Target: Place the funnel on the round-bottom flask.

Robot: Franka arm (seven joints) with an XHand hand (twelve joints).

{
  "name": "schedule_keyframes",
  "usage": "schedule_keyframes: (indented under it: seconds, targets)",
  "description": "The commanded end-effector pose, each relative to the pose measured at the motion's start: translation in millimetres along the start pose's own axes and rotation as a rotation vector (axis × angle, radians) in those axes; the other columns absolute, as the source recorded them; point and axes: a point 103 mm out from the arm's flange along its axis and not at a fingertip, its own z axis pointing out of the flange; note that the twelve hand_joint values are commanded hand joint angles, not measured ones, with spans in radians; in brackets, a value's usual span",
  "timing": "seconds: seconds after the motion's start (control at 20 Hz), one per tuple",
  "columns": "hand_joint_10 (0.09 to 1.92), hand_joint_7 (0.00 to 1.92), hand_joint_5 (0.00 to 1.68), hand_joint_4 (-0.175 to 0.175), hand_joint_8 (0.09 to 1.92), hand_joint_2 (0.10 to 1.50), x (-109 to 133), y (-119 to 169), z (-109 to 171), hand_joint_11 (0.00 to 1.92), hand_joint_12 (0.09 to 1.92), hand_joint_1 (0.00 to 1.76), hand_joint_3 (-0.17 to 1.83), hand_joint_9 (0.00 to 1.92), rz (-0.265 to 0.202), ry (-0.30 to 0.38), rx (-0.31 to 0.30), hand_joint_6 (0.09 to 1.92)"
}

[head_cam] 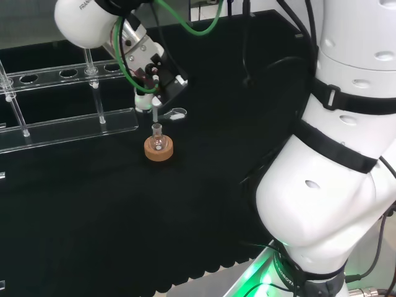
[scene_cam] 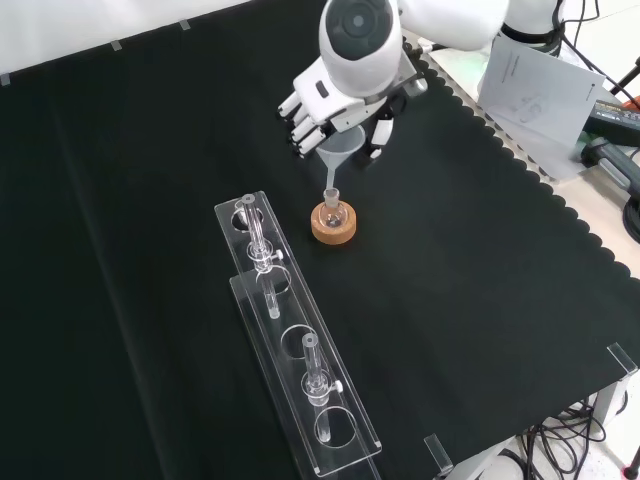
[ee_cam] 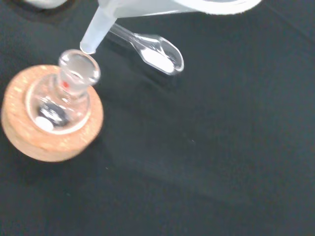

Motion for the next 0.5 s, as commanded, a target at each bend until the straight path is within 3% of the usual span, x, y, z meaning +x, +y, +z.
schedule_keyframes:
  seconds: [0.05, 0.45, 0.5]
  targets:
    - [0.66, 0.62, 0.62, -0.045, 0.84, 0.75, 18, -3, -7, 0.46, 1.31, 0.77, 0.56, 0.89, 0.002, -0.008, 0.017, 0.77]
    - [0.66, 0.62, 0.62, -0.046, 0.84, 0.75, 23, 4, 6, 0.46, 1.31, 0.77, 0.56, 0.89, 0.007, 0.009, 0.019, 0.77]
    - [0.66, 0.62, 0.62, -0.046, 0.84, 0.75, 10, 4, 12, 0.46, 1.31, 0.77, 0.56, 0.89, -0.006, 0.035, 0.012, 0.77]
